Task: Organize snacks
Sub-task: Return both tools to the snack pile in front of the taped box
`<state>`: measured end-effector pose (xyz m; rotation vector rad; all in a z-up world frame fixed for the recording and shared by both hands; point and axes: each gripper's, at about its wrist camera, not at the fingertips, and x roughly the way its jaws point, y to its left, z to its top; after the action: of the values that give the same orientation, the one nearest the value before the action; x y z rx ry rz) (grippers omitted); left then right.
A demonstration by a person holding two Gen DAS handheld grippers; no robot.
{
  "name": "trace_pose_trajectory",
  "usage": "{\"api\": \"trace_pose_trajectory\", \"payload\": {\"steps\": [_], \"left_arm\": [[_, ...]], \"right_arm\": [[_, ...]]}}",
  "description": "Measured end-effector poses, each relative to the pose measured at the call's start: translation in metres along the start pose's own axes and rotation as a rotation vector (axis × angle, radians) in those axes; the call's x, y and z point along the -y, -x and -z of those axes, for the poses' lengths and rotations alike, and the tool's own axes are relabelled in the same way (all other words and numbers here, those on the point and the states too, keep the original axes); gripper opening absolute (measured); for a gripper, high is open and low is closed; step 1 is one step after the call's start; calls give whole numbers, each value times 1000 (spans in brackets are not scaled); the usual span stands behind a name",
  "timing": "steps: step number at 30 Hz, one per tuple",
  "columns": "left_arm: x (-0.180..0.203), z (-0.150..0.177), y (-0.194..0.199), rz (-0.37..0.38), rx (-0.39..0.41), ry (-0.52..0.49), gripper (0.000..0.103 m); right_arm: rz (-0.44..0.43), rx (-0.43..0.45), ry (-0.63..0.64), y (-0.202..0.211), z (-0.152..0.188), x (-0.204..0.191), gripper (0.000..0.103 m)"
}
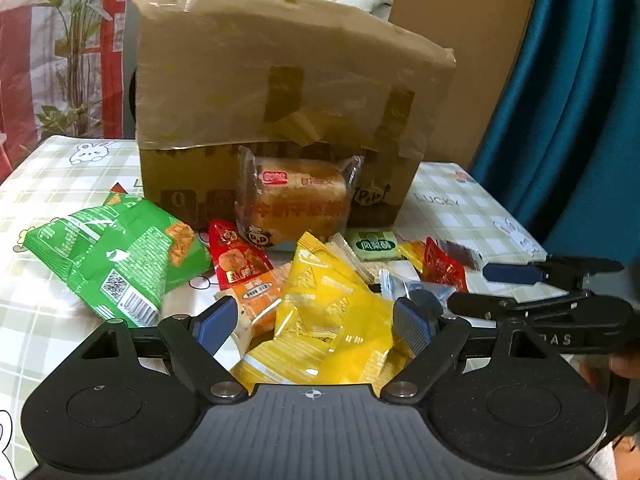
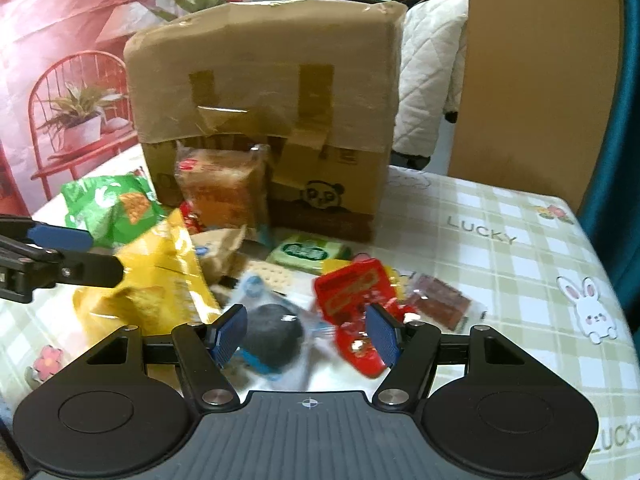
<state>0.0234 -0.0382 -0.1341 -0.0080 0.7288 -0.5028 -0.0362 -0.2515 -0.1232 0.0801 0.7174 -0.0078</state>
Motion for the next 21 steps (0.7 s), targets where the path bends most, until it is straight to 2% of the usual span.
{"api": "trace_pose_trajectory", "payload": {"steps": [9, 13, 17, 21], "left_arm": [[-18, -3, 11, -19, 19, 29, 86], [-36, -11, 22, -68, 45, 41, 86], [-54, -15, 33, -106, 65, 45, 86], [-71, -14, 38, -125, 69, 58, 86]], "right_arm": [[-55, -39, -19, -1, -6, -24, 69], [-99, -68, -87, 1, -7, -35, 83], [-171, -141, -165, -4, -4, -48, 84], [-219, -212, -314, -20, -3, -53, 86]]}}
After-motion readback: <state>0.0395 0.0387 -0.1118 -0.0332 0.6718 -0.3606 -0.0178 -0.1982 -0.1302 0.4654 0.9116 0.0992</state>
